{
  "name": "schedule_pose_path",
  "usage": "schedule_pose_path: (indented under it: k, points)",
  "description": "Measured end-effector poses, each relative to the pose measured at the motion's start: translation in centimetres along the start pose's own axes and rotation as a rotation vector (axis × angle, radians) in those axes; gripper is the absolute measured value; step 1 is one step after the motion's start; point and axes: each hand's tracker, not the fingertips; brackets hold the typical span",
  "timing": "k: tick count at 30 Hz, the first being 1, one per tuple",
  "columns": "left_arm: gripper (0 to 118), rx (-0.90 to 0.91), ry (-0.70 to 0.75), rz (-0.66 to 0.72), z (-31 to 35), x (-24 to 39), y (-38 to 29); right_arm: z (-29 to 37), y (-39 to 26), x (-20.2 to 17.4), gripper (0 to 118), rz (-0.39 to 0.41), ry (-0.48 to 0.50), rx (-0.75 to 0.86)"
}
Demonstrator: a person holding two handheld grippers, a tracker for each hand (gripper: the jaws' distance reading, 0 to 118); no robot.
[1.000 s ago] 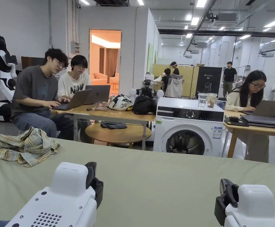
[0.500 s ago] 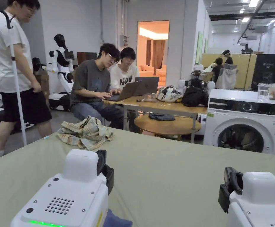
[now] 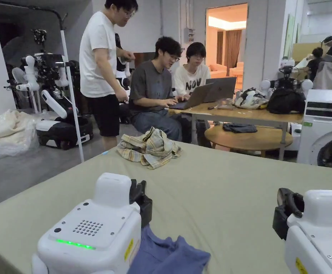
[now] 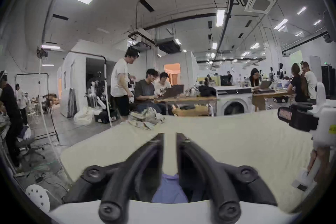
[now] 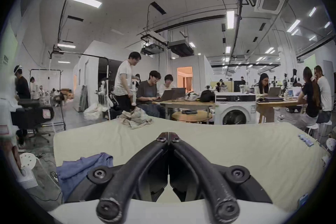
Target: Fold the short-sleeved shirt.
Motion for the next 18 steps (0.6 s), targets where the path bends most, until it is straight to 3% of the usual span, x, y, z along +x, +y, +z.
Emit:
schedule_pose_path:
  k: [1,3,4,8,13,15,17,18]
  points:
    - [27,-0.038,-0.023,-0.016,-0.8,-0.7,-0.6,-0.1,-0.3,0.2,0,-0.002,0.010,-0.008]
    - [86,-0.175,-0.051,-0.008,-3.4,-1.8,-2.4,-0.3,-1.3,1.1,0,-0.038,0.053,-0.042]
    - [95,-0.252,-0.088,-0.001,-4.2,-2.3,-3.3,-0.3,-1.7,1.4,0,-0.039,0.047,-0.075]
    - [95,-0.508,-0.181,0.013,-9.9,-3.4,-9.1,0.9,-3.6,3.3,0,-0.064,0.008,-0.122]
    - [95,-0.805,-0.101,-0.061,-16.2,-3.8,-16.6,2.6,-4.5,6.0,0,-0.030,-0.048,-0.166]
    - [89,-0.889,-0.084,-0.023,-17.2,-4.1,-19.1,3.4,-4.5,7.1,0,-0.029,-0.070,-0.177]
    - [82,-0.803,-0.079,0.096,-16.0,-4.4,-18.5,3.8,-4.9,8.1,0,-0.050,-0.088,-0.188]
    - [69,-0.835,-0.083,0.049,-16.2,-4.0,-17.9,4.0,-5.1,8.5,0,-0.057,-0.096,-0.198]
